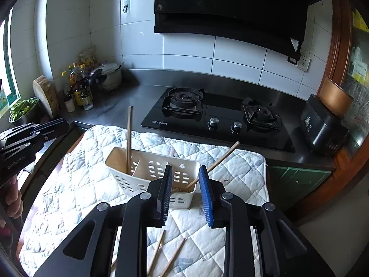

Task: Organize utensils
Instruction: 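Open both tools to drop the chopsticks into the holder, then move both tools back over the remaining chopsticks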

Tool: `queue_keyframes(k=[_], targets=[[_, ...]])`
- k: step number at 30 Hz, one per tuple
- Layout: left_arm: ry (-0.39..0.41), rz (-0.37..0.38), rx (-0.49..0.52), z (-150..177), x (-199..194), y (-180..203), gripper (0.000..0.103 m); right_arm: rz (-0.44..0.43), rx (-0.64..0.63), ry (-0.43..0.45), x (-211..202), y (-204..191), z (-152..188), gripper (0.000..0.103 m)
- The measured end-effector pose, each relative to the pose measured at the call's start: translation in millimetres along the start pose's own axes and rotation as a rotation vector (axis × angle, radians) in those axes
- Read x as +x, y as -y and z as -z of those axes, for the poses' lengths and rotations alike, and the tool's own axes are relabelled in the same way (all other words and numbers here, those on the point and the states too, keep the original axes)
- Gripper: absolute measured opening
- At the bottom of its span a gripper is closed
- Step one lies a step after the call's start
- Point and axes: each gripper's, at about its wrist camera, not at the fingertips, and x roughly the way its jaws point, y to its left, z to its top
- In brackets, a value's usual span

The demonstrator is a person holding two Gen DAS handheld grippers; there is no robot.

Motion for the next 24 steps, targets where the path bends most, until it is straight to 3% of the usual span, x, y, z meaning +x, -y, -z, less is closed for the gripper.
queue_keyframes(k=[10,19,24], targets=[[-0.049,0.041,-0.018,86,-44,8,0.009,0.009,0.007,-0.007,-29,-32,114,0.029],[-0.151,0.065,-0.049,173,-47,16,0.010,0.024,0.102,-0.103,-8,-48,218,0.029],[-0.214,0.075,-0.073,212,-40,20,0.011,0.037,0.161,-0.145,5,-51,253,0.029]])
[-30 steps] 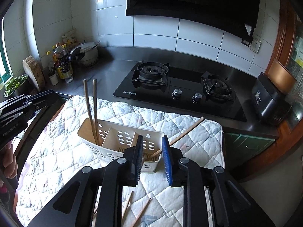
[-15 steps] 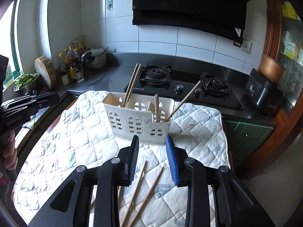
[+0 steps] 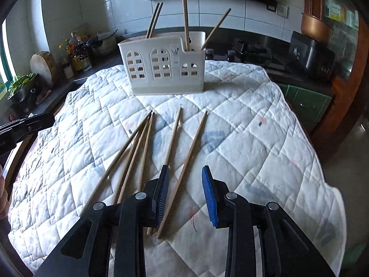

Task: Organize utensils
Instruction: 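Move both tools back over the remaining chopsticks, then close the left tool on a wooden chopstick while the right tool grasps another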

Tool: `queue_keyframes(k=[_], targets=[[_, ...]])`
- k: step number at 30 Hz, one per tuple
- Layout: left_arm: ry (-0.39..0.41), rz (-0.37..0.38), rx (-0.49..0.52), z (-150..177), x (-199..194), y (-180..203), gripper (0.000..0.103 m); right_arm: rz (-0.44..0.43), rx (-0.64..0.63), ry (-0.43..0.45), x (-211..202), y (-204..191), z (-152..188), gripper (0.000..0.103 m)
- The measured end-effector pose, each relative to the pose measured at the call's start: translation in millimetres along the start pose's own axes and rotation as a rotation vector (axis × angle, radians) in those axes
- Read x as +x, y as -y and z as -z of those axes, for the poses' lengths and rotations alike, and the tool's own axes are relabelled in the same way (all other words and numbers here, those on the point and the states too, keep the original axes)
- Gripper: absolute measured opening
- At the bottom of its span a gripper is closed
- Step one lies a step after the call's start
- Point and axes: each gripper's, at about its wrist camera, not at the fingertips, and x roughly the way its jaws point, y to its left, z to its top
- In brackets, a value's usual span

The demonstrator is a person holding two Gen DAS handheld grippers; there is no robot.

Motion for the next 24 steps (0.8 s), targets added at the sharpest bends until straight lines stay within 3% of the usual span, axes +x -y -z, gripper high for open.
queue_keyframes(k=[1,3,4,24], targets=[[-0.014,0.006,-0.006,6,3,0,0.013,-0.007,0.014,-0.010,3,0,5,0.029],[-0.037,0.007,-0.021,18,9,0,0.029,-0.012,0.030,-0.024,9,-1,13,0.028],[-0.044,0.009,-0.025,23,12,-1,0.030,-0.007,0.031,-0.027,11,-2,17,0.027],[-0.137,0.069,0.020,57,43,27,0.029,-0.014,0.094,-0.068,29,-10,32,0.018]])
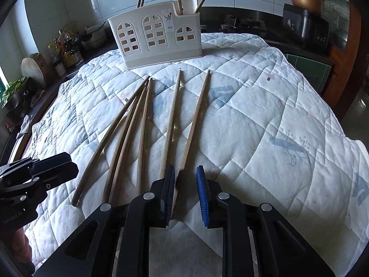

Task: Organize utensils
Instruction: 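Close the left tool on a wooden chopstick while the right tool grasps another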

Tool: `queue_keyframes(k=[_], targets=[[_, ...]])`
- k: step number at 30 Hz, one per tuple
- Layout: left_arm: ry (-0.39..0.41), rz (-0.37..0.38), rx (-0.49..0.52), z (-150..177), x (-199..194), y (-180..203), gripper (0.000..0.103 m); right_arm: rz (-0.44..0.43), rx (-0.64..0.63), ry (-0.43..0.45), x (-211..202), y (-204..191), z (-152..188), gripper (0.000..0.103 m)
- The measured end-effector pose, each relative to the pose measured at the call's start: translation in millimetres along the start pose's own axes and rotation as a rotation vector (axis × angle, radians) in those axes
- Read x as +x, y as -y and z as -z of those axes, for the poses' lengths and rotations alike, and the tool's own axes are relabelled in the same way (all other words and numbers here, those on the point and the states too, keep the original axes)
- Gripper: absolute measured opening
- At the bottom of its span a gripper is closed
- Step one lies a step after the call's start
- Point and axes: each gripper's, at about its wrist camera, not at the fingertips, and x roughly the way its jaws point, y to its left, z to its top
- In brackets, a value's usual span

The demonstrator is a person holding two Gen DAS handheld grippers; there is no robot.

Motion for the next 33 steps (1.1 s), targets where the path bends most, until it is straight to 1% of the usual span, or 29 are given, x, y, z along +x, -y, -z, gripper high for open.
queue_keyframes(k=[4,11,18,22,24,25,27,29,33], targets=[[-0.004,-0.003,0.007,2,2,2,0.029,0.008,-0.001,-0.006,5,-1,-1,0.014],[-0.011,-0.013,0.005,3,5,1,0.028,0.057,-0.048,0.003,5,-6,1,0.009],[-0.015,-0.046,0.015,5,12,7,0.028,0.062,-0.022,0.033,-8,10,3,0.007],[-0.025,-0.064,0.002,7,19,6,0.028,0.062,-0.007,0.058,-18,18,2,0.007],[-0.026,-0.078,0.001,7,22,7,0.018,0.062,-0.006,0.072,-24,20,1,0.007],[-0.026,-0.092,0.002,7,24,8,0.017,0.064,-0.006,0.079,-26,20,0,0.007],[-0.023,-0.121,0.012,7,25,10,0.009,0.061,-0.005,0.096,-32,21,-2,0.007],[-0.016,-0.155,0.022,7,25,12,0.007,0.057,-0.002,0.111,-37,21,-3,0.007],[-0.002,-0.170,0.024,6,20,14,0.006,0.055,-0.007,0.140,-47,19,-6,0.007]])
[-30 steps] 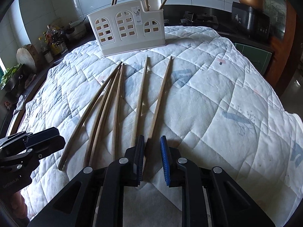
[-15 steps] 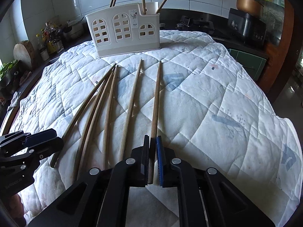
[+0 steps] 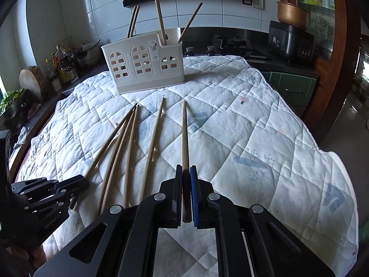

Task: Organize utensils
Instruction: 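Close the left tool on a wooden chopstick while the right tool grasps another, then lift both chopsticks and carry them over the white utensil holder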

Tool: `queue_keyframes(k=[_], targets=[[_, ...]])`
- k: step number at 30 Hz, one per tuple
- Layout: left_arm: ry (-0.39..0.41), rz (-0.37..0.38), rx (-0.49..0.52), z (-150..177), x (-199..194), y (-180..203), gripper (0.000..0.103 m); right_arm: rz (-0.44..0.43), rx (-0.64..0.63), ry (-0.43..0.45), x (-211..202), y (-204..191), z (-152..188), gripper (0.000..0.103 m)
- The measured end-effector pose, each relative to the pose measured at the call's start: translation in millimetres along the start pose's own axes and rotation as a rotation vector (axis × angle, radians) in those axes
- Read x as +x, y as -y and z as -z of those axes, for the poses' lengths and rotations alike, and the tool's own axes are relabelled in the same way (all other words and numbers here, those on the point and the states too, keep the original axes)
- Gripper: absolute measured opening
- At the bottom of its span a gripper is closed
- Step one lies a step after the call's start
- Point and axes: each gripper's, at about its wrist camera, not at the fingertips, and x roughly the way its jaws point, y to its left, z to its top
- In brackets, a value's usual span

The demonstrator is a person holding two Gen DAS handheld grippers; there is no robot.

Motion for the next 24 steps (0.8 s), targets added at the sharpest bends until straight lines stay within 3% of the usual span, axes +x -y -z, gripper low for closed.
queue_keyframes(k=[11,24], targets=[[0.123,0.030,-0.001,-20,-42,-6,0.006,-0.003,-0.046,0.097,-30,-5,-31,0.007],[0.244,0.113,-0.033,-67,-80,-35,0.006,-0.082,-0.093,0.161,-51,-3,-110,0.007]])
